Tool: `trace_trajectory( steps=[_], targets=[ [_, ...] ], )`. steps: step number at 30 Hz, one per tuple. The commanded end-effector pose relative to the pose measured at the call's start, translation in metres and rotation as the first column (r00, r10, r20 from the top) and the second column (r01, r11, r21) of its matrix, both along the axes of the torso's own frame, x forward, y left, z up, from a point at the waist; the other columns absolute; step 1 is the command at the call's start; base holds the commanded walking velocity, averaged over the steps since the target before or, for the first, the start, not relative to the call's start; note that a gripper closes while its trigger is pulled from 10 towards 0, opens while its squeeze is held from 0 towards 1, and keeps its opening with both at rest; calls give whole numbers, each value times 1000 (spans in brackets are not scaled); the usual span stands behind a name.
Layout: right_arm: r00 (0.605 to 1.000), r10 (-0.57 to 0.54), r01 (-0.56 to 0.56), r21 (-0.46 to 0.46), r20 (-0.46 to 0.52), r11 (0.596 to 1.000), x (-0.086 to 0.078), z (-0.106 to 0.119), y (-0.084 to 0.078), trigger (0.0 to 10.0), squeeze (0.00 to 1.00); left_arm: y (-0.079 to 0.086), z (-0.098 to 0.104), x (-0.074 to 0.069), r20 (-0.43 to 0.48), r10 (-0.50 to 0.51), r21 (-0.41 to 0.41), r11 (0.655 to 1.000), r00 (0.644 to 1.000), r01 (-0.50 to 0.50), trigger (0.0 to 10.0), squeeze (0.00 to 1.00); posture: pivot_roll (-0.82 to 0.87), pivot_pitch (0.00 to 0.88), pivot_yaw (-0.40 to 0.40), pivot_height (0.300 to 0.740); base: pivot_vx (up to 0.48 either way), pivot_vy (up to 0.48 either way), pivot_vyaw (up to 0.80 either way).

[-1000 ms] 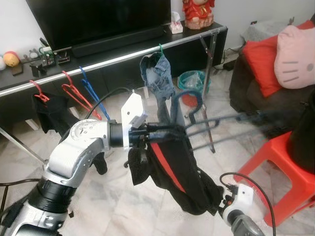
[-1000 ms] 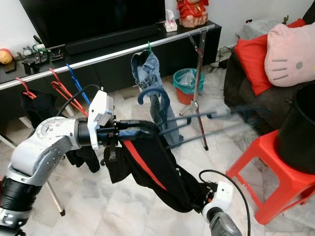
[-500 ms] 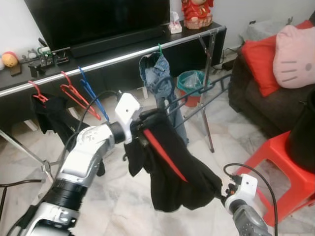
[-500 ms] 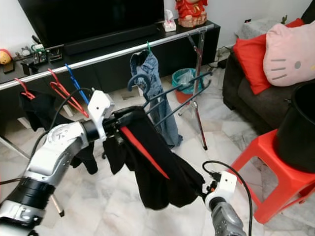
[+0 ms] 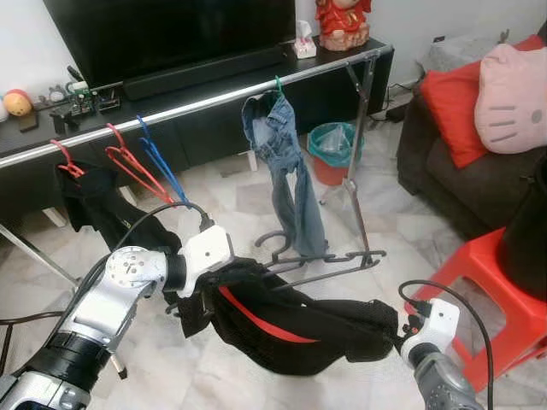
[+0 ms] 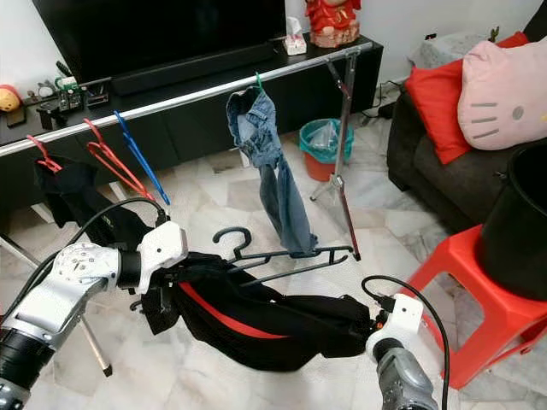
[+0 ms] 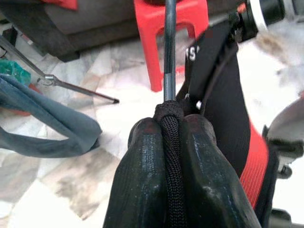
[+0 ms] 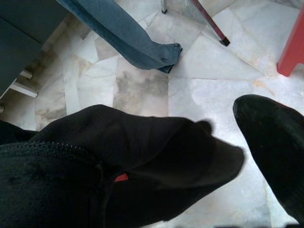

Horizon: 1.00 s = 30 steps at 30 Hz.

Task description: Hang hanger

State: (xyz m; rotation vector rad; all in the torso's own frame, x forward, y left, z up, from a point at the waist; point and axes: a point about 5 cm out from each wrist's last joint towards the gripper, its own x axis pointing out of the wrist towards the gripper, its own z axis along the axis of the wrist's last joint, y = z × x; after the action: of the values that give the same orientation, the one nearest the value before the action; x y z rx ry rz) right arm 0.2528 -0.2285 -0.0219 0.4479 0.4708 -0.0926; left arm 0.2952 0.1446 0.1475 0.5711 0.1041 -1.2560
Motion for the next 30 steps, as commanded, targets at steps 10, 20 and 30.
trace_trajectory(
  steps=[10, 20, 30],
  targets=[
    [1000, -4, 4, -5, 12, 1000, 3, 4, -3, 10000, 0, 10, -11, -14, -20, -151, 162, 975, 988, 152, 10000, 0, 98, 33, 113, 740, 0, 0, 0],
    [1000, 14, -14, 3, 18, 1000, 5, 4, 1, 10000, 0, 11, -17, -7, 93, -173, 308, 941, 981, 137, 10000, 0, 99, 34, 115, 740, 0, 0, 0],
    [991, 89, -92, 26, 97, 995, 21, 18, 12, 10000, 0, -4, -17, -3, 155, -184, 299, 945, 971, 131, 10000, 0, 91, 35, 115, 740, 0, 0, 0]
  ],
)
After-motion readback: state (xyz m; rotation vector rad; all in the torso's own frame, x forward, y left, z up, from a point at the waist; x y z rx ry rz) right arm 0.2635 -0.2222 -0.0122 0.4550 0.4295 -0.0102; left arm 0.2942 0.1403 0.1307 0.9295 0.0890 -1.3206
